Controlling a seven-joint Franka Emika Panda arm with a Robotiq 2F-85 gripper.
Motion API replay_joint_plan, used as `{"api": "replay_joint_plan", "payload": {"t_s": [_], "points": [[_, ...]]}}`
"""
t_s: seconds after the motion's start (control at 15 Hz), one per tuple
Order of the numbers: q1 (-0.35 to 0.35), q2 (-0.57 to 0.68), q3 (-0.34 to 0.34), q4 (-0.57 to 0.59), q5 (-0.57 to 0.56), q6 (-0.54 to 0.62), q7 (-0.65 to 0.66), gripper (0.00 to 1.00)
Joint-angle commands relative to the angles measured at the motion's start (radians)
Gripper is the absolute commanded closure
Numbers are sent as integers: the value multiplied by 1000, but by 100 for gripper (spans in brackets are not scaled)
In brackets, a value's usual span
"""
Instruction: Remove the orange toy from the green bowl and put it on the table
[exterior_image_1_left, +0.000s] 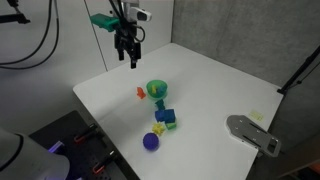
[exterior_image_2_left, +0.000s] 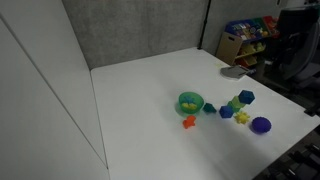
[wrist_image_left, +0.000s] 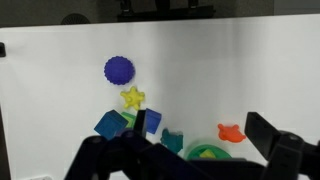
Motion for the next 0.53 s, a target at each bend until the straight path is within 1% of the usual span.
{"api": "replay_joint_plan", "payload": {"t_s": [0.0,0.47], "points": [[-8,1,8,1,1,-2,-2,0],[-8,6,8,2,1,0,-2,0]]}}
